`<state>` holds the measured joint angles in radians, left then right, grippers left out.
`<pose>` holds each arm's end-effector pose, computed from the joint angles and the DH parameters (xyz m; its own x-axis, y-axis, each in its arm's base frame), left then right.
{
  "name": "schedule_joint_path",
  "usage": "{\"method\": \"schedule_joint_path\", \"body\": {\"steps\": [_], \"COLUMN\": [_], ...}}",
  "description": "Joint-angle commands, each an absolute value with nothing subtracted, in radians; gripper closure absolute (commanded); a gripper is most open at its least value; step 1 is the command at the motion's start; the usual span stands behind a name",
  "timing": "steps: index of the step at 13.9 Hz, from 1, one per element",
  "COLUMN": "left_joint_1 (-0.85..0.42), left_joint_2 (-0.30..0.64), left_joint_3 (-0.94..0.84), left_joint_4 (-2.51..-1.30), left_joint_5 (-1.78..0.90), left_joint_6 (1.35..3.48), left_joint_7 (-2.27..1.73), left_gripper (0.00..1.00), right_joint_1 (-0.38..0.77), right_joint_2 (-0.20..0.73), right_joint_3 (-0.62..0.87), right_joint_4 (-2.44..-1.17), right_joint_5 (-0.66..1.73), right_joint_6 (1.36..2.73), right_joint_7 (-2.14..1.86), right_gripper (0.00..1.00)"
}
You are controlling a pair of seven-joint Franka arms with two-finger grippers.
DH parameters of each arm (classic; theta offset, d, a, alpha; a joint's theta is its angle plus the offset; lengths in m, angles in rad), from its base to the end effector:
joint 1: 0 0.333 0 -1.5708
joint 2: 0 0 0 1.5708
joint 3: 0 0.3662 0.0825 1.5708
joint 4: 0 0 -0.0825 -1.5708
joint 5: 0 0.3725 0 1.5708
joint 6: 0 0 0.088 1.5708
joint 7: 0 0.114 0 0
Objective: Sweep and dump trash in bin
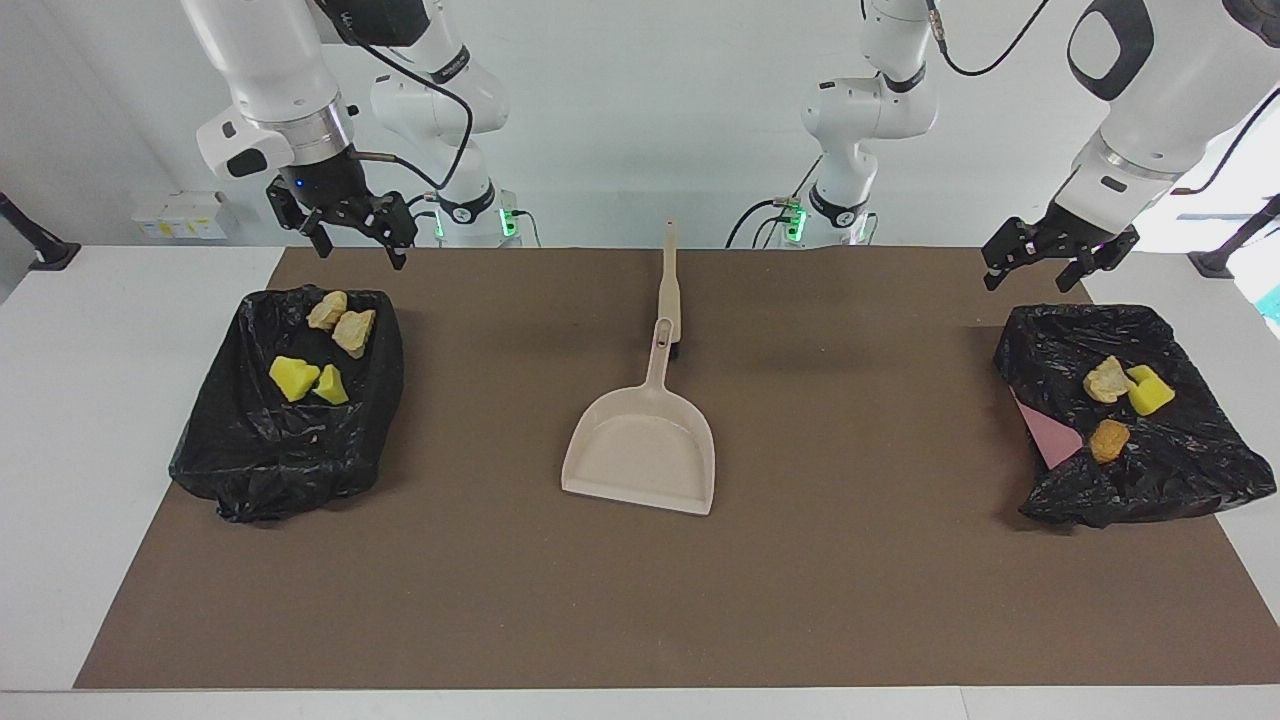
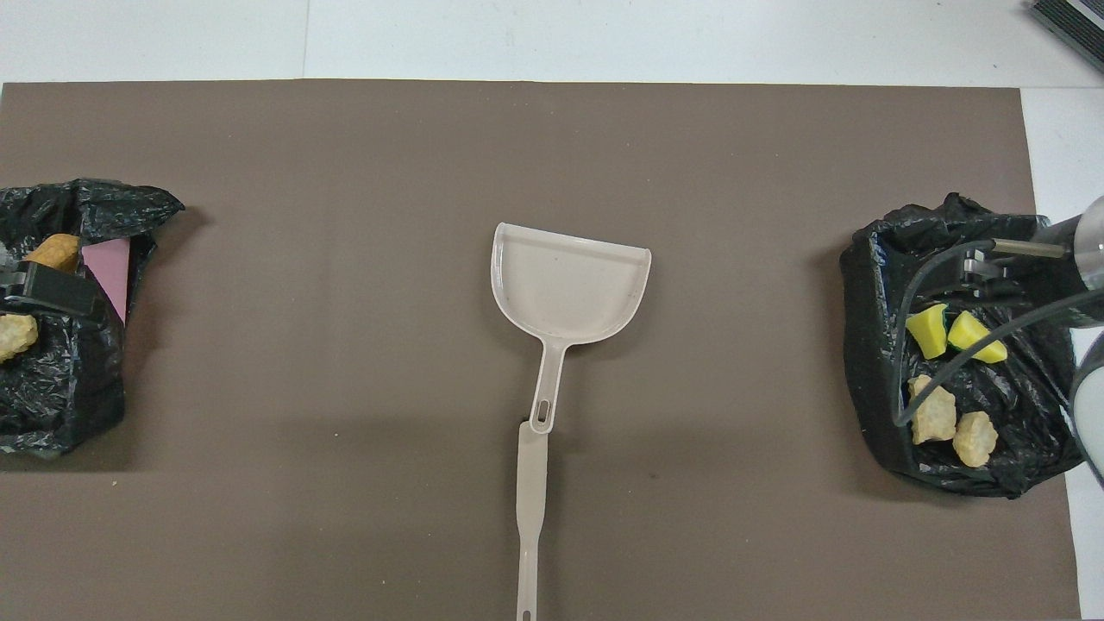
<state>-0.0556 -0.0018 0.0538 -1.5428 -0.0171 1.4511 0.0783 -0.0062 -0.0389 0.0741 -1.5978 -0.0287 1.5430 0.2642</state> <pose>0.5291 -0.0030 0.6715 0.9927 -0.0820 -0.0881 -0.0802 -0.9965 0.0241 0.5249 0.0333 0.6737 0.9806 -0.1958 -0.0072 -0.1954 -0.9801 0.0346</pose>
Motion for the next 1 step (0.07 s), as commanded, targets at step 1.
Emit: {"method": "schedule_joint_path", "body": {"steps": [1], "left_joint_1": [-0.049], "left_joint_2": [0.0], "left_joint_3": [0.046], "left_joint_4": [-1.49], "left_joint_5": [-0.002], "left_joint_6": [1.397], "left_joint_7": [0.072], "left_gripper": [0.0], "right_joint_1": [-0.012], "right_joint_2": [-0.031], "right_joint_3": [0.072], "right_joint_4": [-1.583], "right_joint_5": [-0.012], "right_joint_6": [1.539], "right_joint_7": [0.239], "right_gripper": [0.0]}}
